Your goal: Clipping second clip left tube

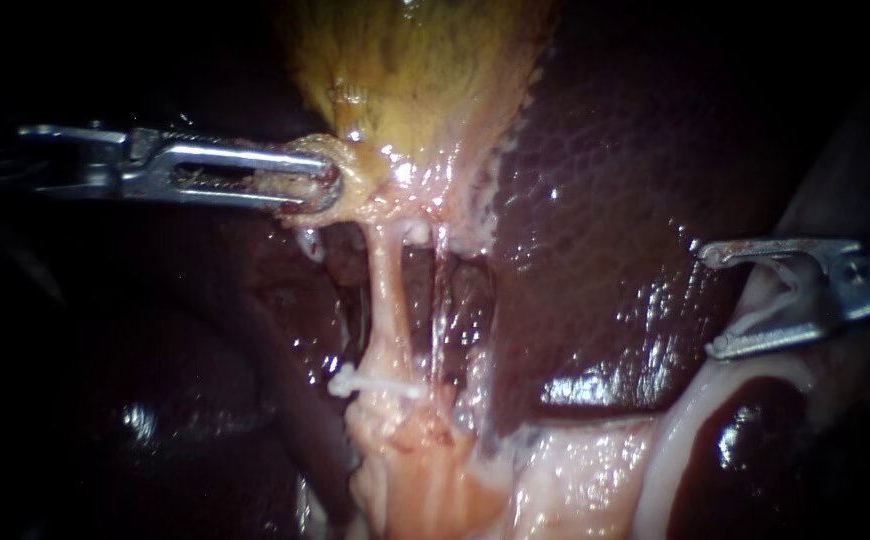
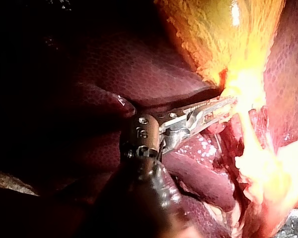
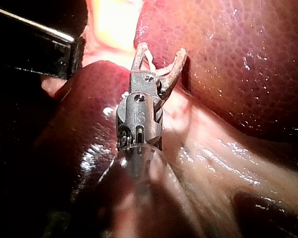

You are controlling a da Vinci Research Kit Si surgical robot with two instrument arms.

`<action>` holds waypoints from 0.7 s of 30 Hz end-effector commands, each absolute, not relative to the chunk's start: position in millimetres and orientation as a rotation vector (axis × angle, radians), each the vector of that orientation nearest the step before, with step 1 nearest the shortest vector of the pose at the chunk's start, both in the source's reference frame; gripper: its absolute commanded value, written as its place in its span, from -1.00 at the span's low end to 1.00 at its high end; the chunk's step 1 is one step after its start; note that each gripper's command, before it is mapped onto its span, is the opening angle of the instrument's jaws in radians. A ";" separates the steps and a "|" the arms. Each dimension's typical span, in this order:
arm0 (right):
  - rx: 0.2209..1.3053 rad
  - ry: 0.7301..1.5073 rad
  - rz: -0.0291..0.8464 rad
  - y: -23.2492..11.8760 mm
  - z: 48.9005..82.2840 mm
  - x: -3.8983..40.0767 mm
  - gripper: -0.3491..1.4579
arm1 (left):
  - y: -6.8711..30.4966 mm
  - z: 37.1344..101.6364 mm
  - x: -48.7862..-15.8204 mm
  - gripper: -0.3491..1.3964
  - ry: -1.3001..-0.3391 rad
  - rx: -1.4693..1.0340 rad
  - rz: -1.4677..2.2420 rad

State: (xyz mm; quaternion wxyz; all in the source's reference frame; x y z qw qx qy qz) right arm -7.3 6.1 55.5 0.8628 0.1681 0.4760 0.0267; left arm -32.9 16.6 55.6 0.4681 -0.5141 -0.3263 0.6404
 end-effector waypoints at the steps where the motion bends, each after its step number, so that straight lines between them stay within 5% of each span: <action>1: 0.352 0.998 0.056 6.1 55.6 -7.3 -0.06 | 16.7 55.2 -32.5 -1.00 -0.807 -1.262 1.570; 13: 0.355 0.999 0.056 6.2 55.5 -7.3 -0.06 | 19.4 51.0 -26.0 -1.00 -0.787 -1.266 1.522; 21: 0.371 1.025 0.057 6.3 55.1 -7.1 -0.06 | 19.2 50.5 -25.7 -1.00 -0.783 -1.266 1.518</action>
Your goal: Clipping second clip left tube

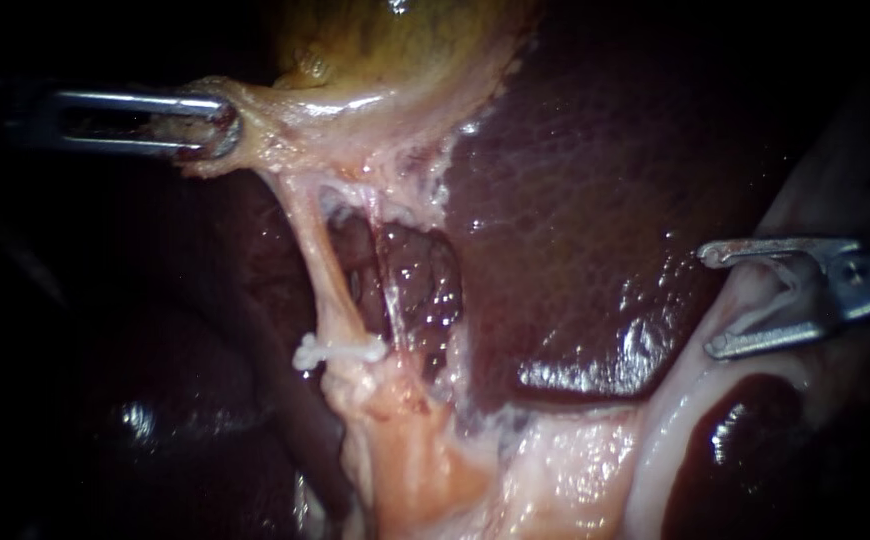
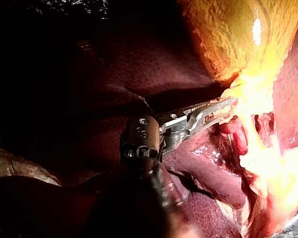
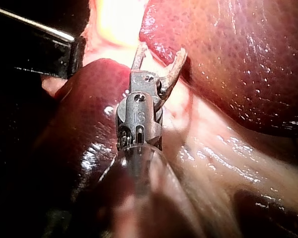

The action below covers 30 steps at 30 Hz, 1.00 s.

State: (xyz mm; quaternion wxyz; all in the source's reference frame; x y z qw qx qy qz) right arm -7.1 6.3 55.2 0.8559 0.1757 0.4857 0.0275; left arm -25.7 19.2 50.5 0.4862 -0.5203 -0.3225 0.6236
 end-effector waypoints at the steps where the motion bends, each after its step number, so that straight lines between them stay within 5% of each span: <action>1: 0.376 1.042 0.060 6.3 54.8 -6.9 -0.06 | 19.2 50.4 -25.7 -1.00 -0.782 -1.266 1.517; 15: 0.506 1.205 0.131 4.6 49.1 4.5 -0.06 | 18.9 50.2 -26.4 -1.00 -0.773 -1.267 1.513; 30: 0.589 1.216 0.233 4.0 51.8 15.8 -0.06 | 18.7 50.5 -27.3 -1.00 -0.778 -1.270 1.515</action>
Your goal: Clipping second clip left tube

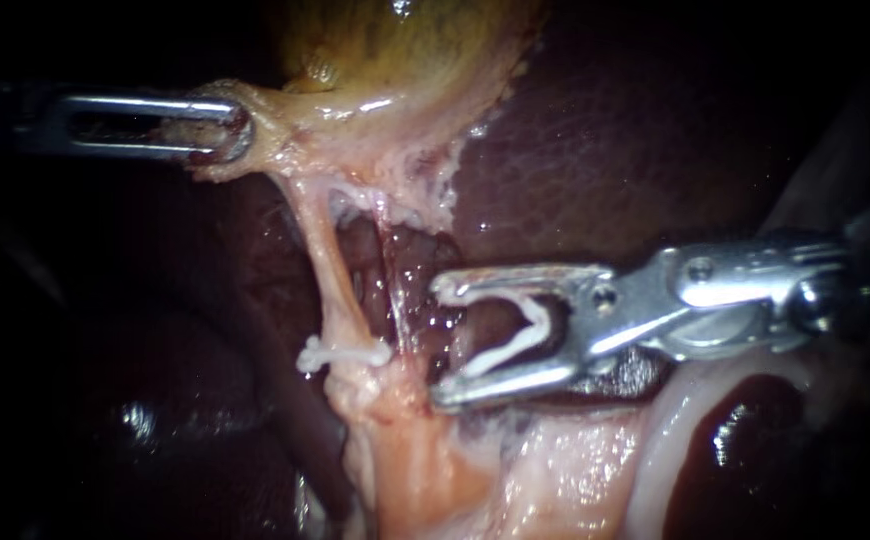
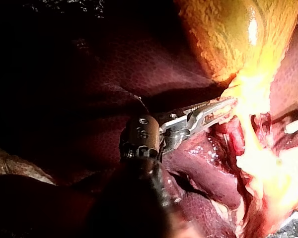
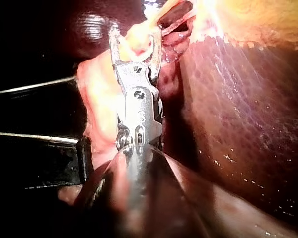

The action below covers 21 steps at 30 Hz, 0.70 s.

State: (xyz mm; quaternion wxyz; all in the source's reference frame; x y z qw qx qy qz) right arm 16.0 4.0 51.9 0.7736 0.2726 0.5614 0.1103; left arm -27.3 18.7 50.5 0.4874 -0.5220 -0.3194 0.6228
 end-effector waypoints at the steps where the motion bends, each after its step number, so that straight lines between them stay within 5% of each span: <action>1: 0.590 1.214 0.239 4.0 52.1 16.4 -0.06 | 18.7 50.5 -27.3 -1.00 -0.778 -1.270 1.515; 21: 0.623 1.168 0.293 2.9 61.1 20.2 -0.06 | 18.6 50.5 -27.4 -1.00 -0.780 -1.270 1.516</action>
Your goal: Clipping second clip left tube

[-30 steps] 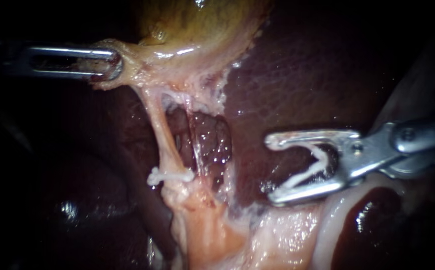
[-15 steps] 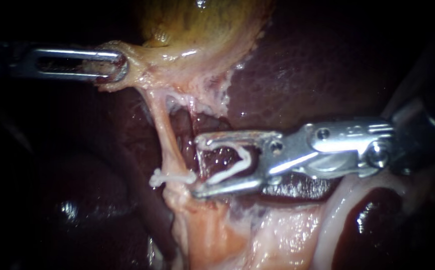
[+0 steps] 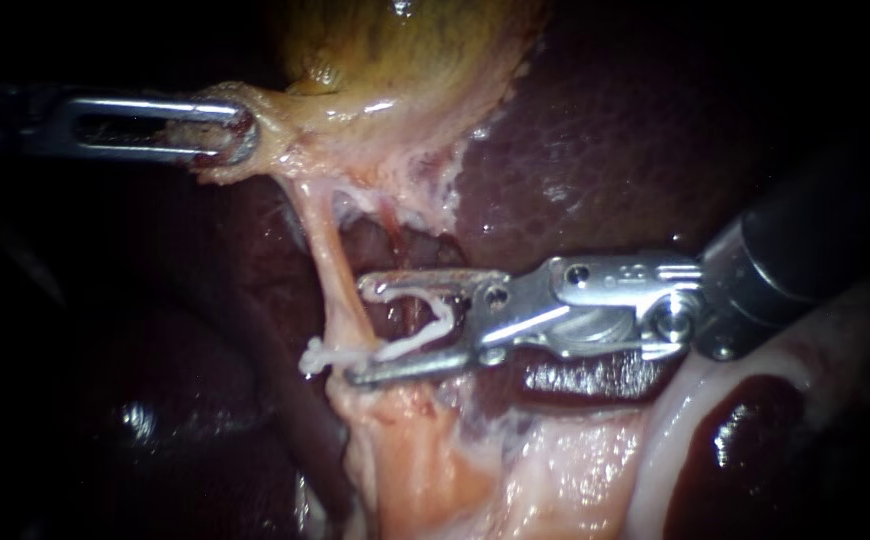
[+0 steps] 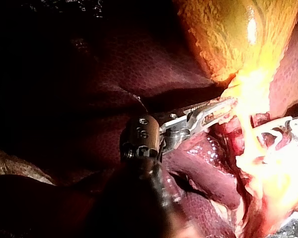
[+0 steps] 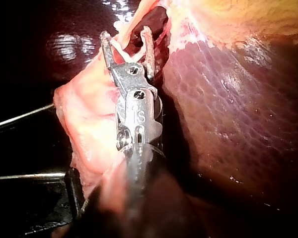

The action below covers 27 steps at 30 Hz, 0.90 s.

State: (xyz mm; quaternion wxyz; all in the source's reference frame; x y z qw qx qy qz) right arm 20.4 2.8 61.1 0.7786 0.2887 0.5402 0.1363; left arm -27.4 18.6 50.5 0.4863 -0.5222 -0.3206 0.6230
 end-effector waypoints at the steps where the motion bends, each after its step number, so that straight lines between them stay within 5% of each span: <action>1: 0.622 1.162 0.292 2.9 61.4 20.3 -0.06 | 18.6 50.5 -27.4 -1.00 -0.780 -1.270 1.516; 15: 0.729 1.186 0.294 2.7 62.6 25.8 -0.06 | 18.6 50.5 -27.5 -1.00 -0.780 -1.270 1.515; 27: 0.829 1.335 0.248 1.1 58.2 25.8 -0.09 | 18.7 50.5 -27.5 -1.00 -0.780 -1.270 1.515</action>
